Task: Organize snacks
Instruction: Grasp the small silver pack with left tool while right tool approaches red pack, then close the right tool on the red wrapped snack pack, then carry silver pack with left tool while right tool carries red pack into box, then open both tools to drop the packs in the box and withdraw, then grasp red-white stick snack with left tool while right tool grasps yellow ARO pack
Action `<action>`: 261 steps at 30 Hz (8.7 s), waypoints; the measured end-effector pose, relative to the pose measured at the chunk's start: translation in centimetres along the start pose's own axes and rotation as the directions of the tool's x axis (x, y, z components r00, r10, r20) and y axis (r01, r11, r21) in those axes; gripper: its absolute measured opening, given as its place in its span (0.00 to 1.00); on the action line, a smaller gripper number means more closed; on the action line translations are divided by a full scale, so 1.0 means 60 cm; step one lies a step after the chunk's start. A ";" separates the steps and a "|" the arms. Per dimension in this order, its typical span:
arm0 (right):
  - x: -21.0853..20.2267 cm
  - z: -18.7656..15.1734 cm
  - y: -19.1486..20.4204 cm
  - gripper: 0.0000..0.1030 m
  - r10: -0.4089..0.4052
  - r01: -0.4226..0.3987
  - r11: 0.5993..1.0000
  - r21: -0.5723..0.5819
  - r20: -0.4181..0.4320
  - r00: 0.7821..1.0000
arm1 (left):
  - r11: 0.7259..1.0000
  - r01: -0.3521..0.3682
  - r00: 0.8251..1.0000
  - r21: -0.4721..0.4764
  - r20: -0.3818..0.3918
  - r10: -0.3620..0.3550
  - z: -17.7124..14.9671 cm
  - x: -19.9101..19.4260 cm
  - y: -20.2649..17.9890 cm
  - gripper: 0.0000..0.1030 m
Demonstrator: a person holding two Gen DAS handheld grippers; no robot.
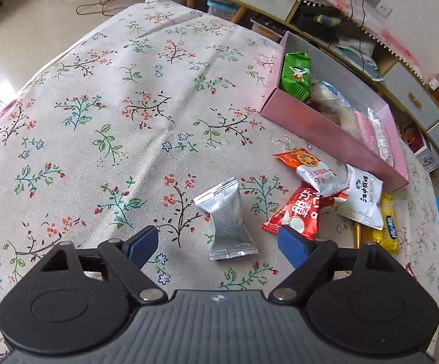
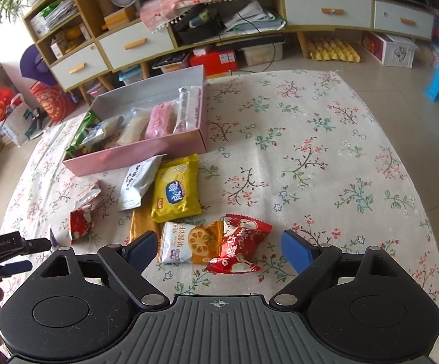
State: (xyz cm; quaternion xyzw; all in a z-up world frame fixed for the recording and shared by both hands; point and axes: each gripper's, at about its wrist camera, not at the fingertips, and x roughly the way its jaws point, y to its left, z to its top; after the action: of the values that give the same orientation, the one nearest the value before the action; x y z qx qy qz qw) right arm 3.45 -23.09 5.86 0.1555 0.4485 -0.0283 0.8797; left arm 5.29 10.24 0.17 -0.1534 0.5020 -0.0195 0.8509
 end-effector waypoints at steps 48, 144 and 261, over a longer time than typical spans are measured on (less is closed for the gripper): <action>0.095 -0.024 -0.016 0.46 -0.068 0.080 0.993 0.086 -0.127 0.990 | 0.990 -0.097 0.995 0.101 0.027 0.095 -0.010 0.006 -0.025 0.31; 0.048 0.063 0.045 0.28 0.065 -0.064 0.998 -0.028 0.029 0.997 | 0.984 0.042 0.981 0.175 0.180 -0.074 0.045 -0.041 -0.097 0.27; -0.021 0.078 0.077 0.74 0.145 -0.141 0.988 -0.063 0.072 0.987 | 0.980 0.020 0.994 0.197 0.097 -0.039 0.037 -0.027 -0.175 0.76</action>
State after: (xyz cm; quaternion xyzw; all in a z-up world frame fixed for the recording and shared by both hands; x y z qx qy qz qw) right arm 7.23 -20.22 10.60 0.1606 0.4031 0.0418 0.9000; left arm 7.67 1.12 5.51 -0.0772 0.4517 -0.0737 0.8857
